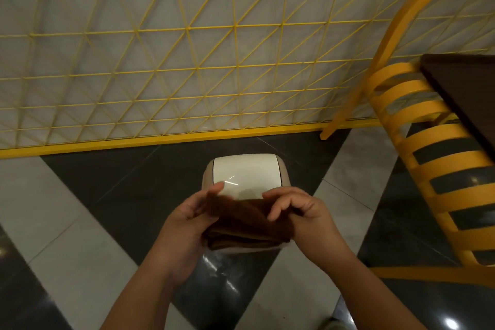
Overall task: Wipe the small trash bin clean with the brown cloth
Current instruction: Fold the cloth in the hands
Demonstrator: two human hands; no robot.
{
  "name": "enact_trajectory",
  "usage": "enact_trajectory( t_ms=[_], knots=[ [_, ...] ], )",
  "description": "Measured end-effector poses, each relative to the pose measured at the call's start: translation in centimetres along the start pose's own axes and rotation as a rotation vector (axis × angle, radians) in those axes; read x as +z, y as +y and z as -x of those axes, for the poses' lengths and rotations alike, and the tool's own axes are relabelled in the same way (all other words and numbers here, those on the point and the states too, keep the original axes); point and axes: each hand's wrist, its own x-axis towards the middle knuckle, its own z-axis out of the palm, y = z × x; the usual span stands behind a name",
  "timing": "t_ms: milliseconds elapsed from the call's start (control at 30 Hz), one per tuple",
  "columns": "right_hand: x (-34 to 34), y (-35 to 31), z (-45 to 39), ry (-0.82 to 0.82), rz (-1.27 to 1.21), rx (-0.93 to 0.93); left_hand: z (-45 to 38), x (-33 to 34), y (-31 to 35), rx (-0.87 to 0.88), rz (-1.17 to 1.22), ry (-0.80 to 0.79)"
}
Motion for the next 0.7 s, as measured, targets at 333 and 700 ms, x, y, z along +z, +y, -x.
enact_trajectory(
  t_ms=[333,700],
  knots=[
    [-5.3,-5.5,0.4,0.056,0.068,-0.046,-1.0,6.0,4.2,-0.208,0.014,-0.088],
    [-12.0,-8.2,2.0,0.140,-0.301,0.405,-3.1,15.7,6.2,-0.204,-0.195,-0.114]
  ],
)
